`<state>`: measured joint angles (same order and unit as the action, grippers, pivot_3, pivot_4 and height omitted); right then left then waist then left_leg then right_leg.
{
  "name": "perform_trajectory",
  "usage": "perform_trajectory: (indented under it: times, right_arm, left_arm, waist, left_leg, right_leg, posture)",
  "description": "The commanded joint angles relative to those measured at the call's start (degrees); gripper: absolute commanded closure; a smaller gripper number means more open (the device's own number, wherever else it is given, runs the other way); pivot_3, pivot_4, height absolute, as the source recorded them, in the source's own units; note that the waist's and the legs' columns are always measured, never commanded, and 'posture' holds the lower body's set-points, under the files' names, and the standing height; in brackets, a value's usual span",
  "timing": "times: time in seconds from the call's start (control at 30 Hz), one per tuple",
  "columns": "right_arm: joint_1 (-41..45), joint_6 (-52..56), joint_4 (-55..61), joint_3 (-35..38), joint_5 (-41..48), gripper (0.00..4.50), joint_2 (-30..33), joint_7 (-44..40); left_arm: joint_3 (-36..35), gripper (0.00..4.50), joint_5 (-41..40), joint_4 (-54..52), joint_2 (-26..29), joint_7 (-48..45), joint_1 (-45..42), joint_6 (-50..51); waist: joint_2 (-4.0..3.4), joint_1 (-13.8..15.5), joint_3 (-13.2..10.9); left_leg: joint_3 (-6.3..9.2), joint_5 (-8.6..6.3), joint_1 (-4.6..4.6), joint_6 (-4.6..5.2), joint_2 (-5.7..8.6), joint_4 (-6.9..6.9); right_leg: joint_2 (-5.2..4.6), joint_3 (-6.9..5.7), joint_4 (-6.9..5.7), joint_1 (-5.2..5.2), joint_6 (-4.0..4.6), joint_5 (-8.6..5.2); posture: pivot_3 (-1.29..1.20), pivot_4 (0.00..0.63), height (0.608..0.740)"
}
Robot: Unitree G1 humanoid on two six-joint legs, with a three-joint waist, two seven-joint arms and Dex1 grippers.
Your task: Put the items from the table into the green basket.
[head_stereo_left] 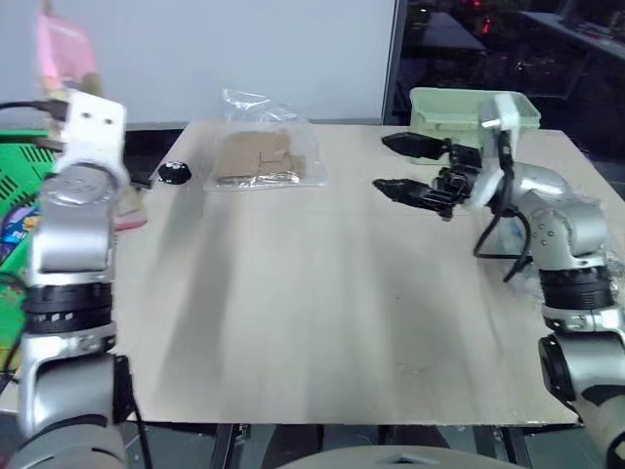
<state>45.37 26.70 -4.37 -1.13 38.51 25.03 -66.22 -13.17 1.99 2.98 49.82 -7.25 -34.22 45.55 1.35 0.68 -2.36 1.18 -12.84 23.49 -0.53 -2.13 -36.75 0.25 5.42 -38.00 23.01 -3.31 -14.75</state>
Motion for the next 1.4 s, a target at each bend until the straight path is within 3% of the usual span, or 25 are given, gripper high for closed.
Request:
perform_trajectory:
  times: [0.03, 0.2, 0.33, 0.77, 1.0, 1.13, 1.33, 1.4]
  right_arm:
    - [2.51, -1.90, -0.65, -0.20, -0.44, 0.00, -1.59, -1.98]
    - [3.49, -2.59, -2.26, -0.62, -1.23, 0.00, -3.50, -3.41]
    - [4.08, -3.44, -3.83, -0.33, -2.16, 0.00, -4.55, -3.69]
    - [3.00, -5.28, -2.30, 0.84, -7.09, 0.00, -5.34, 4.61]
    - [2.25, -5.37, -1.35, 1.55, -7.43, 0.00, -4.54, 6.54]
    - [1.72, -5.52, -0.97, 1.67, -7.35, 0.00, -4.51, 7.13]
    - [1.16, -6.03, -0.84, 1.86, -7.54, 0.00, -4.50, 7.78]
    - [0.88, -6.09, -0.58, 1.84, -7.56, 0.00, -4.42, 7.95]
  left_arm:
    - [-6.69, 4.49, 2.26, -2.32, 5.01, 0.15, 3.03, -1.18]
    - [-12.74, 4.49, 3.01, 0.21, 9.73, -1.61, 10.06, -3.00]
    - [-13.37, 4.49, 2.71, 5.92, 12.48, -3.27, 11.14, -7.84]
    - [-5.11, 4.49, 2.41, 32.77, 15.56, -7.43, -4.28, -31.34]
    - [5.52, 4.49, 10.14, 51.21, 21.19, -5.83, -16.13, -42.16]
    - [10.68, 4.49, 14.43, 58.22, 21.56, -4.48, -21.16, -45.76]
    - [9.76, 4.49, 11.08, 62.88, 17.40, -6.22, -26.09, -46.88]
    - [6.32, 4.49, 6.69, 63.30, 15.49, -7.82, -27.69, -45.72]
  waist:
    - [0.03, 1.07, 0.02]
    - [0.11, 3.75, 0.07]
    - [0.03, 4.91, 0.05]
    - [0.01, 4.70, 0.07]
    - [0.01, 3.40, 0.07]
    - [-0.01, 2.60, 0.06]
    - [0.01, 1.81, 0.06]
    - [0.03, 1.76, 0.07]
  left_leg:
    - [0.04, 0.01, 0.17, -0.01, 0.00, -0.02]
    - [0.12, 0.06, 0.31, -0.10, 0.00, -0.06]
    - [0.14, 0.16, 0.22, -0.26, -0.03, -0.05]
    - [0.77, 0.30, 0.01, -0.45, -0.47, 0.01]
    - [0.84, 0.30, 0.05, -0.45, -0.48, 0.01]
    - [0.85, 0.30, 0.02, -0.45, -0.48, 0.01]
    - [0.95, 0.30, -0.05, -0.45, -0.50, 0.01]
    - [0.95, 0.30, -0.02, -0.45, -0.50, 0.00]
  right_leg:
    - [0.00, -0.04, -0.06, 0.16, 0.01, 0.01]
    - [-0.02, -0.20, -0.13, 0.28, 0.03, 0.02]
    - [0.01, -0.29, -0.20, 0.28, 0.10, 0.03]
    - [0.85, -0.48, -1.38, 0.63, 1.04, -0.28]
    - [0.86, -0.62, -1.48, 0.68, 1.22, -0.39]
    - [0.86, -0.63, -1.55, 0.68, 1.22, -0.39]
    - [0.88, -0.73, -1.80, 0.69, 1.39, -0.51]
    - [0.87, -0.73, -1.79, 0.68, 1.40, -0.52]
  posture:
    - [0.21, 0.000, 0.740]
    - [0.25, 0.000, 0.740]
    - [0.26, 0.000, 0.740]
    - [0.18, 0.000, 0.740]
    - [0.16, 0.000, 0.740]
    - [0.16, 0.000, 0.740]
    - [0.14, 0.000, 0.740]
    - [0.13, 0.000, 0.740]
